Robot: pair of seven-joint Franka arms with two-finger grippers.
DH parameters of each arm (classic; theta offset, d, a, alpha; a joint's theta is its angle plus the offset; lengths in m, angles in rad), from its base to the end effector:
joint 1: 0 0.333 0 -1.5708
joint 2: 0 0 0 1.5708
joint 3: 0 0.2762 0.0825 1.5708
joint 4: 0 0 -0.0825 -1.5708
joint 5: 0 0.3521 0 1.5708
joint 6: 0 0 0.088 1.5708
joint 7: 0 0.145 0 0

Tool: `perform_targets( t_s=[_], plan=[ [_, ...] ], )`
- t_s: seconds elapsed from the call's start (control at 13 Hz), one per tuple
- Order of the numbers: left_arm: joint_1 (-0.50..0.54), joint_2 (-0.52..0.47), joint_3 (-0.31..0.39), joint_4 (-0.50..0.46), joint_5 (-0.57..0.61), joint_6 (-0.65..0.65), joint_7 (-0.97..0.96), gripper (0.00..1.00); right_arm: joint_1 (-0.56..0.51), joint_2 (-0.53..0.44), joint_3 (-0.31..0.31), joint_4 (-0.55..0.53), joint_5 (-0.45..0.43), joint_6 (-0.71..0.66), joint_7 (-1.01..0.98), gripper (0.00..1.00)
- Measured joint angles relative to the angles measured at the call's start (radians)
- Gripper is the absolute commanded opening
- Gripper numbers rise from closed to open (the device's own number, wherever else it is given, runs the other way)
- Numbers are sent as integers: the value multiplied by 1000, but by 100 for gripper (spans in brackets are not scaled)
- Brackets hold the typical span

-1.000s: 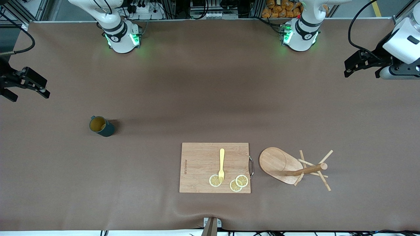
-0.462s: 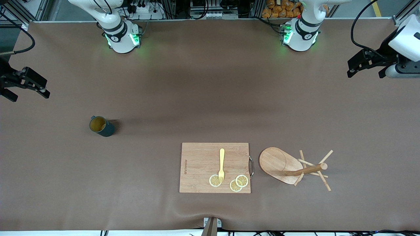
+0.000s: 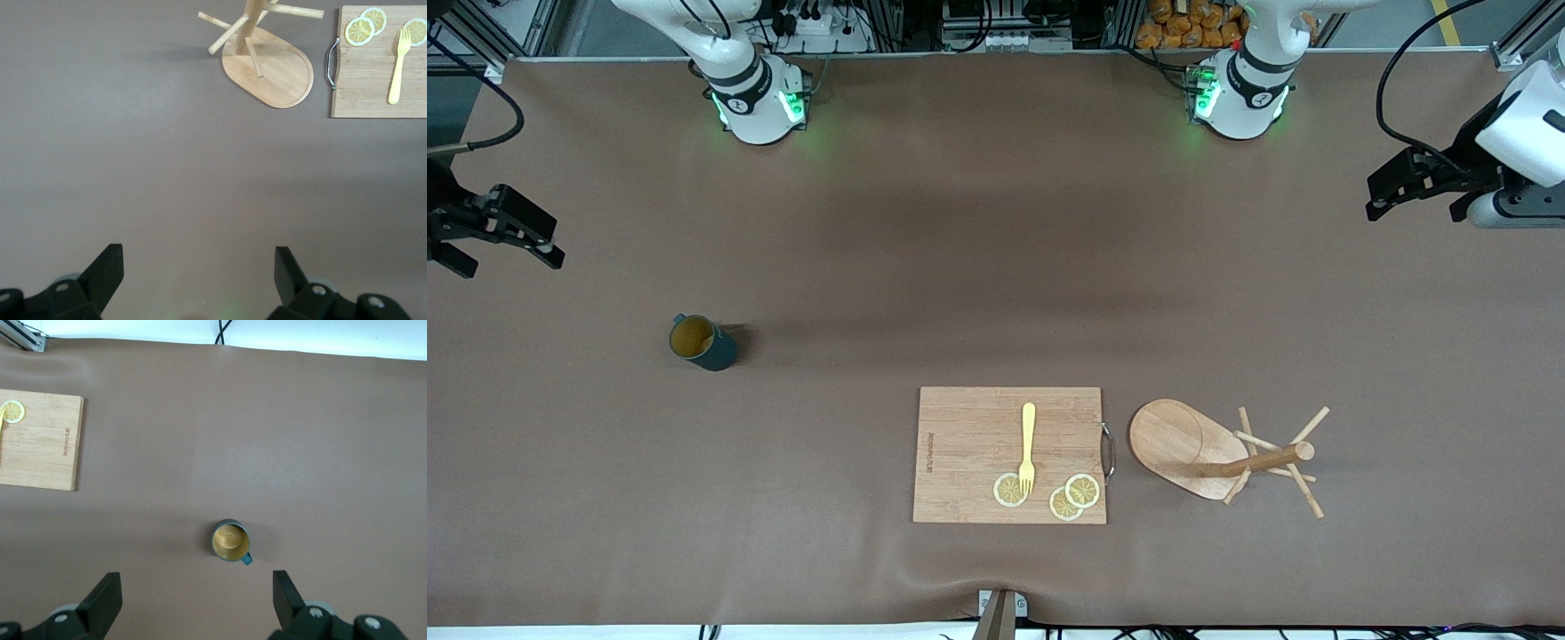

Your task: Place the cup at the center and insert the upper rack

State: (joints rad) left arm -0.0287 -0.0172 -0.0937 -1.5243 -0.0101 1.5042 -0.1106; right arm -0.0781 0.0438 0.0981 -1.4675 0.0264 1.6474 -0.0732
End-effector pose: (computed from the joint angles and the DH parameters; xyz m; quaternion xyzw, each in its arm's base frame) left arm 0.5074 -0.0643 0.5700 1.0000 -0.0062 -0.0020 0.0040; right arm 0.5477 0.0135 0.5771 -0.9965 -0.0462 -0.0685 0.0135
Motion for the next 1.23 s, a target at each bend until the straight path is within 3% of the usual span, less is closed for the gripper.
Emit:
perform_targets(
  t_s=[1.23],
  plan=[
    [0, 12, 0, 3, 0, 5, 0, 100, -41, 278, -7, -118, 1, 91, -46, 100]
  ],
)
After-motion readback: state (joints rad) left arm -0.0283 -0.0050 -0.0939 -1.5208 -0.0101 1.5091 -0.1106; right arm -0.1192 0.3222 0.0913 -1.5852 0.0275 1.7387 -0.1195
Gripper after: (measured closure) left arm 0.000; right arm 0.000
